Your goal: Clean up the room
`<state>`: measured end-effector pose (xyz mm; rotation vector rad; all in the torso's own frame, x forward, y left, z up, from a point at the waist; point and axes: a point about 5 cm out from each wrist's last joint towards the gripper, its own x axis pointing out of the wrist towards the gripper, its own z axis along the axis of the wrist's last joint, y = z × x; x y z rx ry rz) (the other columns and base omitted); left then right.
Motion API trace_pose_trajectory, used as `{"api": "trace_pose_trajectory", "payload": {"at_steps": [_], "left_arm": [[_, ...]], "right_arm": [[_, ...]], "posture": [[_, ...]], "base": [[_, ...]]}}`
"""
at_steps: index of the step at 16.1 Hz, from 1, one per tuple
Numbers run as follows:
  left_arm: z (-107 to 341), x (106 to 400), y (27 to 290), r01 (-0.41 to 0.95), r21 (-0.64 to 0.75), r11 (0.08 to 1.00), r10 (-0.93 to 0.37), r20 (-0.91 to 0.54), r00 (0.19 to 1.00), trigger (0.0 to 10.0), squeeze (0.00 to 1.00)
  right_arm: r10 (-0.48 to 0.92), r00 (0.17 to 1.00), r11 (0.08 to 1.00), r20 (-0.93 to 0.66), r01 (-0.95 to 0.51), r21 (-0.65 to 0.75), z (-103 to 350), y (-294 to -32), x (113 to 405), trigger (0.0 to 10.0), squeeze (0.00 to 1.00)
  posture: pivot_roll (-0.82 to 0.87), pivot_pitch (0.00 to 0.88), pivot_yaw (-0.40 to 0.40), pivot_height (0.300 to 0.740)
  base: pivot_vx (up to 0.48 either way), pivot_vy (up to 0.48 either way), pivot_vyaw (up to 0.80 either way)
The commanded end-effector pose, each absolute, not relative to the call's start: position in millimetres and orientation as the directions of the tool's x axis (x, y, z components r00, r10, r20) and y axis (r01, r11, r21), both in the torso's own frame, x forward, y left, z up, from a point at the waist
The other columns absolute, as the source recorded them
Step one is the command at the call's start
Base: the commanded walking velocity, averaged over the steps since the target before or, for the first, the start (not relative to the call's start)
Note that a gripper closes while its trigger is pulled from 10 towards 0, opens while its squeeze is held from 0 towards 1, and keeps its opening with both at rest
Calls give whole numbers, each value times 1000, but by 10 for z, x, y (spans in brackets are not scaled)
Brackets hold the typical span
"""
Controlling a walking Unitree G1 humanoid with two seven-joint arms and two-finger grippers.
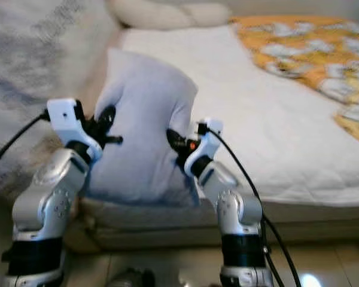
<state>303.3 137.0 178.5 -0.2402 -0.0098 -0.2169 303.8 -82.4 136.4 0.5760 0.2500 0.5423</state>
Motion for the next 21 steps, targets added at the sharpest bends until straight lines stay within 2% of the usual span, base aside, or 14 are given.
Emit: {"api": "trace_pose_trajectory", "payload": {"at_steps": [1,7,12,15,19,21], "left_arm": [[1886,3036,1364,223,-215,951,-211,78,974,10000,0],[1878,3035,1347,230,-210,950,-219,72,973,10000,0],[1861,3010,1387,212,-211,954,-202,66,977,10000,0],[1841,3009,1402,214,-209,954,-206,59,977,10000,0],[1811,3035,1296,293,-179,939,-290,45,956,10000,0],[1803,3060,1248,323,-163,932,-321,41,946,10000,0]], "right_arm": [[561,827,697,-44,-443,565,1438,-776,3048,10000,0],[569,821,700,-51,-450,555,1424,-795,3037,10000,0],[604,794,693,-65,-483,535,1398,-732,3019,10000,0],[585,807,700,-77,-454,551,1368,-755,3028,10000,0],[542,837,717,-76,-412,563,1361,-843,3007,10000,0],[522,849,728,-82,-394,561,1336,-875,2977,10000,0]], "posture": [[21,24,41,740],[19,28,43,740],[29,25,32,740],[28,18,32,740],[19,10,38,740],[9,7,47,740]], "base": [[356,0,800],[356,0,0],[359,0,800],[364,0,0],[339,0,0],[0,0,0]]}}
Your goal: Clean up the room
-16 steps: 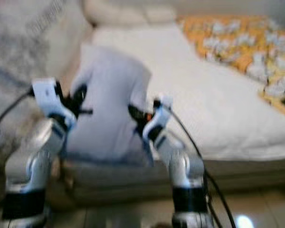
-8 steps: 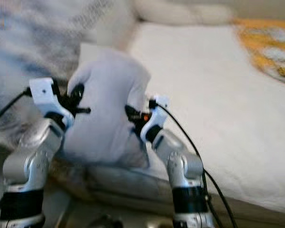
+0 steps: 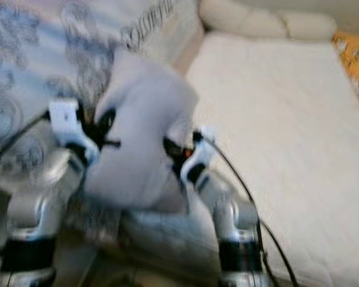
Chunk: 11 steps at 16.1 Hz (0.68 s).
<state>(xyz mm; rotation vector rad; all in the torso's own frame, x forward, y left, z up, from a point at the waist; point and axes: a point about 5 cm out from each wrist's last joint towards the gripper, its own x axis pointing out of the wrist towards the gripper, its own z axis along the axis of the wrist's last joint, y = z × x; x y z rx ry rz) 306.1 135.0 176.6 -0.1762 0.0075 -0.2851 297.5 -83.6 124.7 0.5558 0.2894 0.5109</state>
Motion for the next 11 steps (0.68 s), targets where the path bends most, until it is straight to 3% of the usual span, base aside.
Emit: {"api": "trace_pose_trajectory", "payload": {"at_steps": [1,4,6,11], "left_arm": [[1804,3062,1225,340,-165,926,-338,40,940,10000,0],[1773,3055,1186,383,-111,917,-383,24,923,10000,0],[1716,3086,1161,433,3,901,-433,-12,901,10000,0],[1744,3198,1165,438,35,898,-438,-12,899,10000,0]], "right_arm": [[516,852,735,-88,-388,556,1320,-883,2958,10000,0],[479,872,754,-106,-347,558,1287,-910,2920,10000,0],[443,888,773,-125,-308,554,1261,-957,2908,10000,0],[411,901,790,-136,-278,546,1273,-996,2935,10000,0]], "posture": [[5,8,52,740],[-1,15,55,740],[-4,21,53,740],[-13,25,53,740]], "base": [[0,0,0],[0,0,0],[0,0,0],[0,0,0]]}}
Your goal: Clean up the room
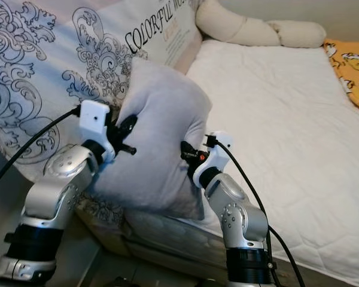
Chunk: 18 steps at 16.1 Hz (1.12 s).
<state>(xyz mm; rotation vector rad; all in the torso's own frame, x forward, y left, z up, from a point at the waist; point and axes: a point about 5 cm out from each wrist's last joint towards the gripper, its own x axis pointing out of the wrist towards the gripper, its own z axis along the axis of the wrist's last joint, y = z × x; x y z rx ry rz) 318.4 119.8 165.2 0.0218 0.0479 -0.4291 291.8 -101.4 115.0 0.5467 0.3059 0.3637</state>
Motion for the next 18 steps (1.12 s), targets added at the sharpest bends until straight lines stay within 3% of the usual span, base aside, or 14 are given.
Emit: {"api": "trace_pose_trajectory", "payload": {"at_steps": [1,11,18], "left_arm": [[1736,3210,1165,432,35,901,-432,-11,902,10000,0],[1699,3308,1134,413,62,909,-413,-7,911,10000,0],[1759,3593,1183,436,226,871,-439,-38,898,10000,0]], "right_arm": [[404,904,793,-139,-271,545,1275,-1002,2938,10000,0],[337,927,816,-166,-200,542,1258,-1072,2973,10000,0],[244,956,850,-162,-130,510,1313,-1151,3253,10000,0]], "posture": [[-14,25,52,740],[-22,20,50,740],[-37,66,47,740]], "base": [[0,0,0],[0,0,0],[0,0,0]]}}
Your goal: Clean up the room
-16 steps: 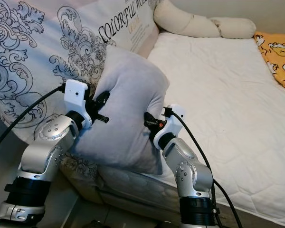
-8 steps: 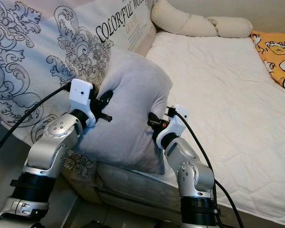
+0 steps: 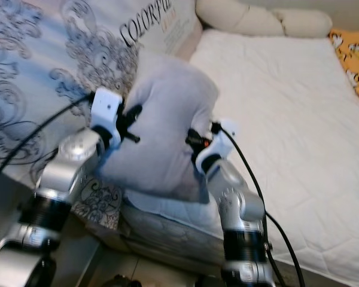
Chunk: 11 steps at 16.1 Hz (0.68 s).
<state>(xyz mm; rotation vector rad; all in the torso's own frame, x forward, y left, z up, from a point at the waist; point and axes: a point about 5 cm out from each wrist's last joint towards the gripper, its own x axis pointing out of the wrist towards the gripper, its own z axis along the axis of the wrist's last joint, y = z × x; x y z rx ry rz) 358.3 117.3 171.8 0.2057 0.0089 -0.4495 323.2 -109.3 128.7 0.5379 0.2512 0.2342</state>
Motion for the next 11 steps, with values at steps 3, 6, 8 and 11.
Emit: {"api": "trace_pose_trajectory", "payload": {"at_steps": [3,6,8,11], "left_arm": [[1871,3877,1143,444,313,839,-446,-72,892,10000,0],[1970,4016,1103,416,383,825,-418,-83,905,10000,0],[2146,4098,1125,375,436,818,-394,-50,918,10000,0],[2230,4150,1185,341,536,772,-377,-45,925,10000,0]], "right_arm": [[126,967,874,-222,-2,487,1290,-1157,3551,10000,0],[114,961,896,-252,10,444,1229,-1064,3681,10000,0],[126,961,912,-248,-14,409,1249,-1008,3777,10000,0],[107,966,923,-236,-8,385,1287,-987,3859,10000,0]], "posture": [[-52,158,44,740],[-80,236,58,740],[-74,290,64,740],[-68,323,68,740]], "base": [[0,0,0],[0,0,0],[0,0,0],[0,0,0]]}}
